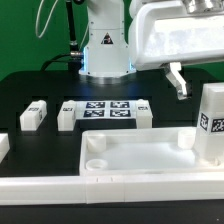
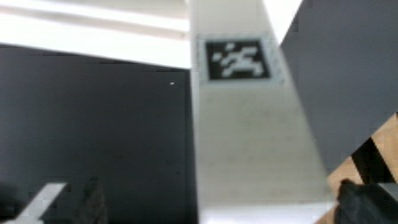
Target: Assemble desk
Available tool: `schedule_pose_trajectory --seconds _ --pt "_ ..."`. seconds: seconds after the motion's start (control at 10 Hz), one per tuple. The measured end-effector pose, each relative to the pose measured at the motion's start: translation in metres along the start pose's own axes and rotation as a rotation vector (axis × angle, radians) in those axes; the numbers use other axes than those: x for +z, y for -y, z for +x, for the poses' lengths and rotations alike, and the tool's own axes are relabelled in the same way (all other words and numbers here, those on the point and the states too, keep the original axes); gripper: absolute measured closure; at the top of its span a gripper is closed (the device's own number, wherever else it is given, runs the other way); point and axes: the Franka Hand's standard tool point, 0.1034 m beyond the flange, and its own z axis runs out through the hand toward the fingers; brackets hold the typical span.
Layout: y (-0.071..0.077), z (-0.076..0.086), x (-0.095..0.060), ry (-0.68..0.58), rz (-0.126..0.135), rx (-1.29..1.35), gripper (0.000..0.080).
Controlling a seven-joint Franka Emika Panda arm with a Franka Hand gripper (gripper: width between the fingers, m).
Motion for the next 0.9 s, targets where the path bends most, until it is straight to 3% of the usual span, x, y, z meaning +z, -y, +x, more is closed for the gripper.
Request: schedule_pose_trajectory --seconds 0.1,0.7,0.8,0.9 --pt "-0.001 0.003 0.001 0.000 0.000 0.001 0.0151" --pt "0.004 -0.015 0.014 0.438 0.034 0.015 0.0151" --pt "0.003 -0.013 0.014 0.450 0.032 0.030 0.0151" --pt "0.003 -0.013 0.015 0.444 0.031 0.033 0.0218"
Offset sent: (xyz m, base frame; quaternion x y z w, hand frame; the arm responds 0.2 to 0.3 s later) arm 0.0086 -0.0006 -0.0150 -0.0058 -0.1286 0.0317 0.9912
